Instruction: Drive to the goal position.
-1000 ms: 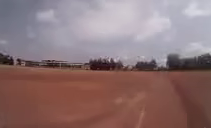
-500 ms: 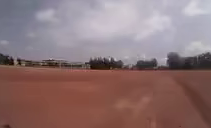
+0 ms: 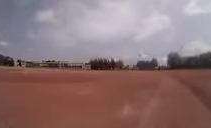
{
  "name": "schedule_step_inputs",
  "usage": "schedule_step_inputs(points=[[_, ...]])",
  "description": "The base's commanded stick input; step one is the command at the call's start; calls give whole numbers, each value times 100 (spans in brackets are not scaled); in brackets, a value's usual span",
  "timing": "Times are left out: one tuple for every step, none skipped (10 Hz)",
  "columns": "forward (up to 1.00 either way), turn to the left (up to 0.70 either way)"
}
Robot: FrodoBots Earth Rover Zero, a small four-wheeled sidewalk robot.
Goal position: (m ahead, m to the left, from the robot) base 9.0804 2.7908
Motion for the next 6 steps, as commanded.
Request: schedule_step_inputs(points=[[70,0],[70,0],[70,0],[70,0],[70,0],[70,0]])
